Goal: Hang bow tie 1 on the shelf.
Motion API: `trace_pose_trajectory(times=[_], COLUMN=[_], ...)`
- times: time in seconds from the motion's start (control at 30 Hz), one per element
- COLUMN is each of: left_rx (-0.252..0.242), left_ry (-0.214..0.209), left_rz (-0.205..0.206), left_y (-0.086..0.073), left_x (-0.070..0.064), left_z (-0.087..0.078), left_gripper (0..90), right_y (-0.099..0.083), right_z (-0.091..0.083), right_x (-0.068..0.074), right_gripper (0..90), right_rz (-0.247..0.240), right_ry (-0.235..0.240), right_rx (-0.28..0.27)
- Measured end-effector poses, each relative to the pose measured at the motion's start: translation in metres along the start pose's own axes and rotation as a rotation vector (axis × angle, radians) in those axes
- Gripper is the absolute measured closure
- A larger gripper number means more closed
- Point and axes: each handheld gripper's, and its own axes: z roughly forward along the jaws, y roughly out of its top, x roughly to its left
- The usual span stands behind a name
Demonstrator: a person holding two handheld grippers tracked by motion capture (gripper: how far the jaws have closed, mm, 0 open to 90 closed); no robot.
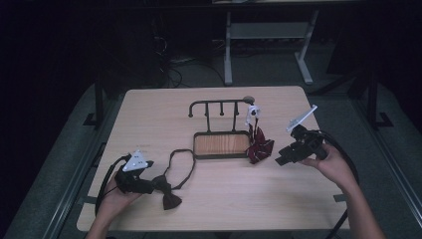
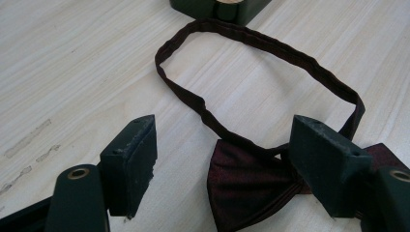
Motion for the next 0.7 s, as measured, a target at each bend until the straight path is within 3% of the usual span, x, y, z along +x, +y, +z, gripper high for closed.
trace_pose_trajectory(times=[0.4,0.7], left_rx=[0.003,0.013], left_ry=[-0.009,-0.005], left_rz=[-0.011,-0.002], left_y=[0.000,0.002], left_x=[-0.001,-0.001], left_z=[0.001,0.003], left_gripper=[26.2,26.3], right_y=[-0.020,-0.034], right_z=[0.011,0.021], right_x=[-0.001,0.008], right_gripper=[53.7,51.6], right_rz=[0.013,0.003], right_ry=[0.022,0.017], right_rx=[-0.018,-0.040])
